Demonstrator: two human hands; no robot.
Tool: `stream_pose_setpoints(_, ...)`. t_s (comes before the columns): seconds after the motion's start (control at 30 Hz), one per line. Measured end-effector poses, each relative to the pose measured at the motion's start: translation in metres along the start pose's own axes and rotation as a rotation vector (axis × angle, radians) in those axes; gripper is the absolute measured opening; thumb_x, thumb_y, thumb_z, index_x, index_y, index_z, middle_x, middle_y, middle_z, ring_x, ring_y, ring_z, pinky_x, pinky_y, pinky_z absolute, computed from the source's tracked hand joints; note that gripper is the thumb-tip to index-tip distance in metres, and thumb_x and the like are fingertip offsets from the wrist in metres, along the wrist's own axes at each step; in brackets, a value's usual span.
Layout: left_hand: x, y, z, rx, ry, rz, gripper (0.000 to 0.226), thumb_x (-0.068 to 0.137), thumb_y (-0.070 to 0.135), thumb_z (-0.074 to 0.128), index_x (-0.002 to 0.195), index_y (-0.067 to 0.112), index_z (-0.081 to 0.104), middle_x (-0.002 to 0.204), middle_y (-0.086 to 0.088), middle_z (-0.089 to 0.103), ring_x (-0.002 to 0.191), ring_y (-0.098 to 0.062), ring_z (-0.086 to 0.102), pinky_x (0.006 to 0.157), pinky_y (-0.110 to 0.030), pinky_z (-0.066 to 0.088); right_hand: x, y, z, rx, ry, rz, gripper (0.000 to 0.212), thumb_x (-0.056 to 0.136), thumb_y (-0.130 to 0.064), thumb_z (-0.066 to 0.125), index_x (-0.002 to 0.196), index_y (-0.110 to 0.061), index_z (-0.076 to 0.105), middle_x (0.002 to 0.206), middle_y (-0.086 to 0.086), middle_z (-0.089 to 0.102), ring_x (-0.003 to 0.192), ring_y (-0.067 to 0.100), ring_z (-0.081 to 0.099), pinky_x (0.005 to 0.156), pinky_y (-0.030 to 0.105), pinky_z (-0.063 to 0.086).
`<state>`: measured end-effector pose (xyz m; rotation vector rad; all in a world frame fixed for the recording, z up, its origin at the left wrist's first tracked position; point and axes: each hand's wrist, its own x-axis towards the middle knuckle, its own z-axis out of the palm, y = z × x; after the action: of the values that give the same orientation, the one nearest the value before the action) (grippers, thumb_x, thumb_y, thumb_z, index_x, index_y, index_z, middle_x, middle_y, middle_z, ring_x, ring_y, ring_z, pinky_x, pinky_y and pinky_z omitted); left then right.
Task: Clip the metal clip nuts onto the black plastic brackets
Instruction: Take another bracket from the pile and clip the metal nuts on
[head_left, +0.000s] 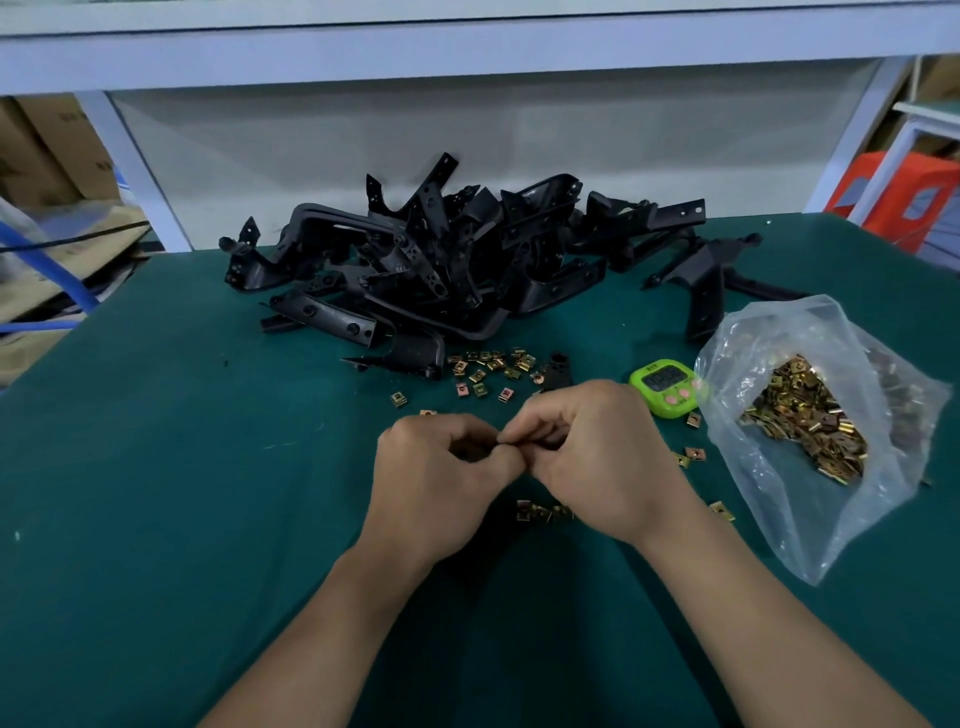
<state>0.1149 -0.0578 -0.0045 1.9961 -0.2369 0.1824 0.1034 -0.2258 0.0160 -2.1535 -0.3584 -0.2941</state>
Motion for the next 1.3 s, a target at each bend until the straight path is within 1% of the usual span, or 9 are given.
stream_pose_setpoints(0.1,0.002,-0.001,-0.001,-0.038,-0.079,0.016,0.008,0.069,0.036,0.073,0.070,0.031,0.080,0.061,0.013,0.071,0.053,0.000,0.062,0.049,-0.014,0.044,0.000,0.001,-0.003,0.040,-0.023,0.042,0.022,0.078,0.000,0.082,0.079,-0.021,0.081,0.073,-0.014,0.075,0.068,0.006,0.072,0.062,0.021,0.058)
stream_pose_setpoints(0.2,0.005,-0.004,-0.006,-0.035,-0.145,0.045,0.014,0.077,0.019,0.075,0.066,0.028,0.078,0.058,0.008,0.071,0.048,-0.001,0.058,0.046,-0.015,0.042,0.001,0.001,-0.005,0.091,-0.053,0.089,0.021,0.078,-0.002,0.083,0.077,-0.022,0.081,0.070,-0.010,0.075,0.065,0.009,0.072,0.061,0.027,0.059)
stream_pose_setpoints(0.53,0.009,-0.004,-0.008,-0.116,-0.168,0.037,0.024,0.072,0.026,0.067,0.048,0.024,0.067,0.043,0.002,0.060,0.037,-0.003,0.043,0.040,-0.017,0.030,0.001,0.000,-0.007,0.294,-0.112,0.195,0.019,0.080,0.002,0.081,0.078,-0.017,0.081,0.065,0.006,0.073,0.056,0.021,0.069,0.054,0.028,0.053)
stream_pose_setpoints(0.7,0.018,-0.014,-0.017,0.167,0.066,-0.051,0.018,0.071,0.046,0.068,0.060,0.031,0.070,0.052,0.014,0.064,0.046,-0.002,0.055,0.045,-0.017,0.040,-0.001,-0.010,-0.013,0.015,-0.058,0.206,0.011,0.081,-0.015,0.081,0.074,-0.023,0.077,0.063,-0.007,0.072,0.051,0.009,0.068,0.055,0.027,0.057)
stream_pose_setpoints(0.8,0.024,-0.023,-0.028,0.384,0.115,-0.152,0.014,0.074,0.047,0.078,0.067,0.037,0.072,0.060,0.029,0.064,0.056,0.000,0.059,0.052,-0.020,0.039,-0.004,-0.021,-0.016,-0.295,-0.275,0.207,0.010,0.073,-0.036,0.081,0.073,-0.027,0.076,0.061,-0.010,0.070,0.055,0.006,0.064,0.051,0.020,0.050)
stream_pose_setpoints(0.93,0.023,-0.023,-0.026,0.408,0.106,-0.062,0.015,0.074,0.040,0.087,0.085,0.042,0.077,0.059,0.015,0.061,0.062,0.001,0.057,0.058,-0.020,0.040,-0.007,-0.025,0.002,-0.549,-0.391,0.201,0.012,0.081,-0.028,0.076,0.093,-0.026,0.075,0.084,0.000,0.073,0.084,0.022,0.068,0.077,0.034,0.058)
stream_pose_setpoints(1.1,0.013,-0.015,-0.011,0.374,0.041,0.047,0.007,0.079,0.039,0.082,0.081,0.042,0.075,0.067,0.016,0.066,0.068,-0.001,0.060,0.062,-0.024,0.047,-0.007,-0.015,0.006,-0.460,-0.275,0.187,0.004,0.083,-0.023,0.075,0.085,-0.025,0.073,0.080,-0.005,0.071,0.081,0.018,0.066,0.075,0.031,0.056)
stream_pose_setpoints(1.2,0.009,-0.014,-0.005,0.229,-0.050,0.028,0.009,0.084,0.031,0.079,0.083,0.040,0.078,0.073,0.028,0.069,0.073,0.005,0.065,0.061,-0.010,0.046,-0.004,-0.009,0.000,-0.158,-0.039,0.214,0.011,0.078,-0.014,0.078,0.079,-0.025,0.076,0.068,-0.011,0.070,0.065,0.006,0.066,0.060,0.021,0.054)
stream_pose_setpoints(1.3,0.007,-0.012,-0.001,0.064,-0.096,0.041,0.013,0.090,0.031,0.073,0.088,0.043,0.078,0.074,0.021,0.072,0.071,0.001,0.067,0.060,-0.010,0.047,-0.001,-0.007,-0.002,0.110,0.113,0.231,0.017,0.082,-0.010,0.077,0.086,-0.026,0.080,0.074,-0.011,0.075,0.064,0.009,0.071,0.059,0.022,0.057)
